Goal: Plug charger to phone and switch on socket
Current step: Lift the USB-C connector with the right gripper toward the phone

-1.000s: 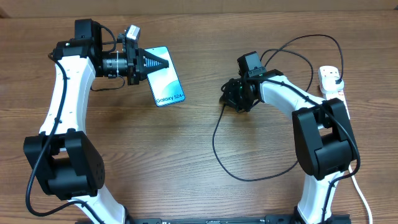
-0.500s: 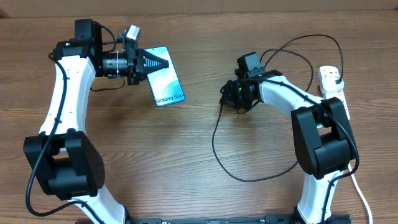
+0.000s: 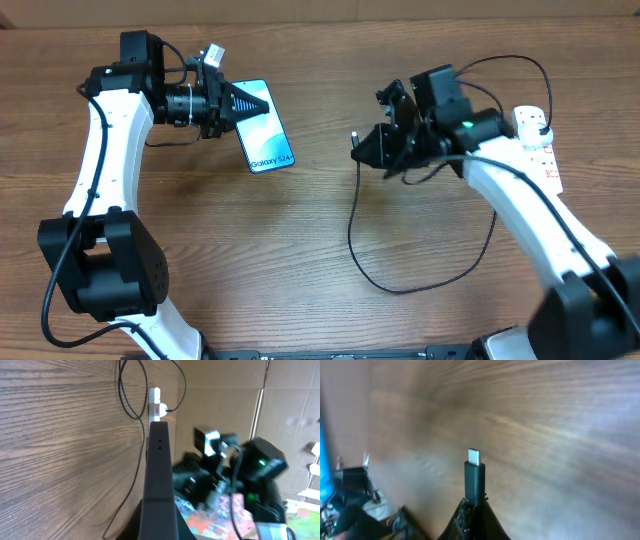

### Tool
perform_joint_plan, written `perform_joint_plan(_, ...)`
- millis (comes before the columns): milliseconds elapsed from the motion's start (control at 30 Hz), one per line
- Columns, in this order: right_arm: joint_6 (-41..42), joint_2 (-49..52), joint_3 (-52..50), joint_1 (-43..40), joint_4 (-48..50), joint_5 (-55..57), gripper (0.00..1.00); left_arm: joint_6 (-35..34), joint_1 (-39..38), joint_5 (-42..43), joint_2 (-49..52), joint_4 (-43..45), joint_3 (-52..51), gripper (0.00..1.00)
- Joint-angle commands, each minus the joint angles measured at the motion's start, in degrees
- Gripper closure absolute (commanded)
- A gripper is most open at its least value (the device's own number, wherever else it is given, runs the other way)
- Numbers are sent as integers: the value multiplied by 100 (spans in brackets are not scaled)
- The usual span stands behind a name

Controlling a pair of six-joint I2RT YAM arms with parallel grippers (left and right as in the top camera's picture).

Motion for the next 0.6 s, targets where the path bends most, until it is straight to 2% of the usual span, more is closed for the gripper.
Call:
perform_joint_plan(0,-240,-323,7,109,-267,-173,96,356,-39,402,-66,0,79,96)
perform_joint_plan(267,232,-1010,2,866,-426,483,96,518,-39,1040,-66,26,79,96)
perform_joint_plan(400,813,-1228,2,1300,-264,452,96,584,-39,1064,-66,90,79,96)
perform_joint_plan(567,1034,-1408,2,1652,4,343,96,586,-39,1394,-66,315,79,96)
